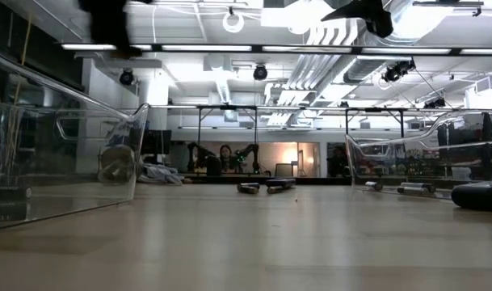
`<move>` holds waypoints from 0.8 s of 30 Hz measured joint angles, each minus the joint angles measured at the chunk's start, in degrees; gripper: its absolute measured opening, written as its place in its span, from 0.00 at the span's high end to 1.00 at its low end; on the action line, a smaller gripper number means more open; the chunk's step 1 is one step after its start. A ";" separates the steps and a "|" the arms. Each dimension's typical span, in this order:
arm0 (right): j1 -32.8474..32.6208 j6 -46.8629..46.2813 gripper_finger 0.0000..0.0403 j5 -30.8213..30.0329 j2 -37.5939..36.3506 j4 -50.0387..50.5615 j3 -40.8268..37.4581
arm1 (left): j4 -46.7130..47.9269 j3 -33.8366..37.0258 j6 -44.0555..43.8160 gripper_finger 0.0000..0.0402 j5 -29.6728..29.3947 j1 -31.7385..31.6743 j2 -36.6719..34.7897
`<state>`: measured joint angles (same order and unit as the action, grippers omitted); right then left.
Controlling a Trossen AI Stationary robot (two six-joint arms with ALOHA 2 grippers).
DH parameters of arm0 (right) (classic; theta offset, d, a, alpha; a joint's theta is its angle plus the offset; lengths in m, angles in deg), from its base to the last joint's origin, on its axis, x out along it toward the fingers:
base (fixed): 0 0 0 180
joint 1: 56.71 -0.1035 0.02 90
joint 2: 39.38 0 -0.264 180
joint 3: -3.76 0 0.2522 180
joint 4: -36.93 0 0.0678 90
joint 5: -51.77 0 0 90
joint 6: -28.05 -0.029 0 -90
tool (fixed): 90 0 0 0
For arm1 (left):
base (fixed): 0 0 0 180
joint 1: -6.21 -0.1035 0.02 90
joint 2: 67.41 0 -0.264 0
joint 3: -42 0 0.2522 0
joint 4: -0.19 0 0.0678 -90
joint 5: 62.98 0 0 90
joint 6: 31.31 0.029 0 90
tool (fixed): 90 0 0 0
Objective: Sort batteries
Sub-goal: Put the black battery into the left transparent bin
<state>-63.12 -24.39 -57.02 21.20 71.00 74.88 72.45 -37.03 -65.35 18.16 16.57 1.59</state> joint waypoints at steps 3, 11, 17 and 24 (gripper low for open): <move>0.00 0.00 0.50 0.40 0.00 0.02 0.00 | -4.58 7.66 -6.87 0.94 3.83 8.53 -6.44; 0.00 -1.00 0.50 0.42 0.00 -0.08 0.00 | -20.92 19.05 -7.84 0.80 5.36 17.59 -6.83; 0.02 -2.88 0.50 2.63 1.72 -5.02 0.00 | -20.81 19.02 -4.35 0.60 10.18 12.50 -3.81; 0.04 -2.91 0.50 12.24 14.45 -17.57 0.09 | -16.60 10.46 8.29 0.47 13.31 4.14 -5.24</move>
<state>-63.08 -27.31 -44.78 35.65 53.43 74.97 55.86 -26.57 -57.07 31.47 20.70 -3.66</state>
